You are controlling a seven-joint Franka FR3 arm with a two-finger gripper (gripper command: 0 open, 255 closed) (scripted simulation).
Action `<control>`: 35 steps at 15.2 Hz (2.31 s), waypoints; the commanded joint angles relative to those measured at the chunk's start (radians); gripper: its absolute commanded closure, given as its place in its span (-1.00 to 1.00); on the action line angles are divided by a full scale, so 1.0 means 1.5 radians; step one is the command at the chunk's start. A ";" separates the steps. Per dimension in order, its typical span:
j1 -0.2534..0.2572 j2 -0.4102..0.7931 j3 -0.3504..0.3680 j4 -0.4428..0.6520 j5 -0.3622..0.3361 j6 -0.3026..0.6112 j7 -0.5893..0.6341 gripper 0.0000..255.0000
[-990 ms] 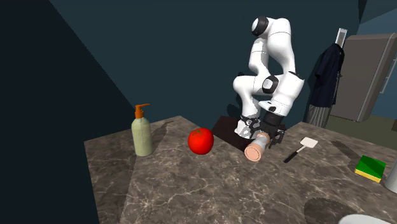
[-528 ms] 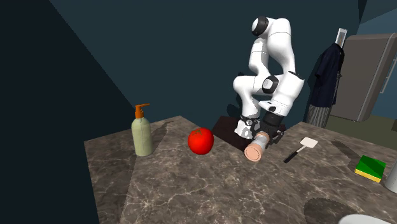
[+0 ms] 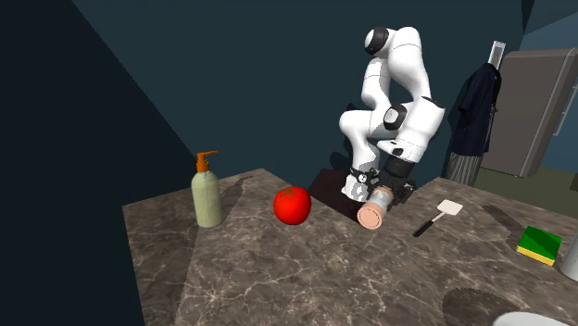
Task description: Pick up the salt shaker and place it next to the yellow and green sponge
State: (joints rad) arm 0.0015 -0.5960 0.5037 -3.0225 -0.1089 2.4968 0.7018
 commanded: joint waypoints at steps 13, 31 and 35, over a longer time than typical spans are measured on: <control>0.049 -0.131 -0.065 0.059 0.029 -0.187 -0.071 1.00; 0.035 0.012 0.040 0.272 0.041 -0.274 0.029 1.00; 0.008 0.110 0.107 0.363 0.016 -0.282 0.099 1.00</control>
State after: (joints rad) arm 0.0197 -0.4672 0.6368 -2.5070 -0.0774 2.0749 0.8189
